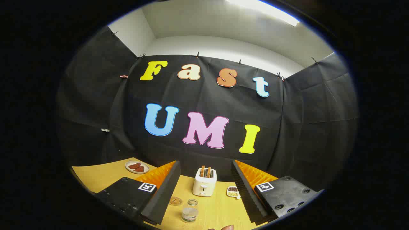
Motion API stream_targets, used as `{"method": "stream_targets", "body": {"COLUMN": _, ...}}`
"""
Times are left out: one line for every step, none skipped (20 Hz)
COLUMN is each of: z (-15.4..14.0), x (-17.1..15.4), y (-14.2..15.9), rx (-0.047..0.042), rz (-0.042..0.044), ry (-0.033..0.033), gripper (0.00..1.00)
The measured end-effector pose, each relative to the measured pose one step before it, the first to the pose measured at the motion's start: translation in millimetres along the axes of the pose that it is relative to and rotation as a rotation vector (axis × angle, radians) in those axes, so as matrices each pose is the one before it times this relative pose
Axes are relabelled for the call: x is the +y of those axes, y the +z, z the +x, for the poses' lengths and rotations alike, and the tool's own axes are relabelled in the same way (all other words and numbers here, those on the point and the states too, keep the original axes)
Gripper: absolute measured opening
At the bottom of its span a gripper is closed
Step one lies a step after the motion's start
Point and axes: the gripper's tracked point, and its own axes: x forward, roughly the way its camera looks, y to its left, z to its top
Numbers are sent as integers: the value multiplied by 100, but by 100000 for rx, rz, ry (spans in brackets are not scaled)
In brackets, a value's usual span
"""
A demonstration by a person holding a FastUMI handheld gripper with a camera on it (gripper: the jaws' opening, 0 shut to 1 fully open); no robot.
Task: Take the bottle from table, then pour the juice into the cup, finally place the bottle on the coaster
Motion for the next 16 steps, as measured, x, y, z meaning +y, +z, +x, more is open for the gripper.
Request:
{"method": "stream_targets", "body": {"z": -65, "x": 257, "y": 10, "rx": 111, "rz": 42, "ry": 392, "gripper": 97}}
{"method": "stream_targets", "body": {"z": -47, "x": 246, "y": -121, "rx": 274, "rz": -46, "ry": 552, "gripper": 97}}
{"method": "stream_targets", "body": {"z": -28, "x": 183, "y": -79, "rx": 453, "rz": -6, "ry": 368, "gripper": 97}}
{"method": "stream_targets", "body": {"z": 20, "x": 123, "y": -95, "rx": 292, "rz": 48, "ry": 206, "gripper": 97}}
{"method": "stream_targets", "body": {"z": -74, "x": 75, "y": 3, "rx": -70, "rz": 53, "ry": 82, "gripper": 97}}
{"method": "stream_targets", "body": {"z": -146, "x": -6, "y": 76, "rx": -153, "rz": -113, "ry": -154, "gripper": 97}}
{"method": "stream_targets", "body": {"z": -110, "x": 57, "y": 51, "rx": -129, "rz": -162, "ry": 107, "gripper": 97}}
{"method": "stream_targets", "body": {"z": -60, "x": 87, "y": -23, "rx": -224, "rz": -265, "ry": 66, "gripper": 97}}
{"method": "stream_targets", "body": {"z": -117, "x": -50, "y": -60, "rx": 27, "rz": -238, "ry": -135, "gripper": 97}}
{"method": "stream_targets", "body": {"z": -84, "x": -101, "y": -133, "rx": 161, "rz": -167, "ry": -110, "gripper": 97}}
{"method": "stream_targets", "body": {"z": -145, "x": -17, "y": -117, "rx": 168, "rz": 84, "ry": -60, "gripper": 97}}
{"method": "stream_targets", "body": {"z": -130, "x": -77, "y": -74, "rx": 377, "rz": 259, "ry": 25, "gripper": 97}}
{"method": "stream_targets", "body": {"z": -91, "x": 29, "y": -159, "rx": 353, "rz": 302, "ry": 266, "gripper": 97}}
{"method": "stream_targets", "body": {"z": -125, "x": 74, "y": -80, "rx": 40, "rz": 267, "ry": 307, "gripper": 97}}
{"method": "stream_targets", "body": {"z": -200, "x": 93, "y": -28, "rx": -366, "rz": 367, "ry": 618, "gripper": 97}}
{"method": "stream_targets", "body": {"z": -103, "x": 33, "y": -87, "rx": -313, "rz": 272, "ry": 342, "gripper": 97}}
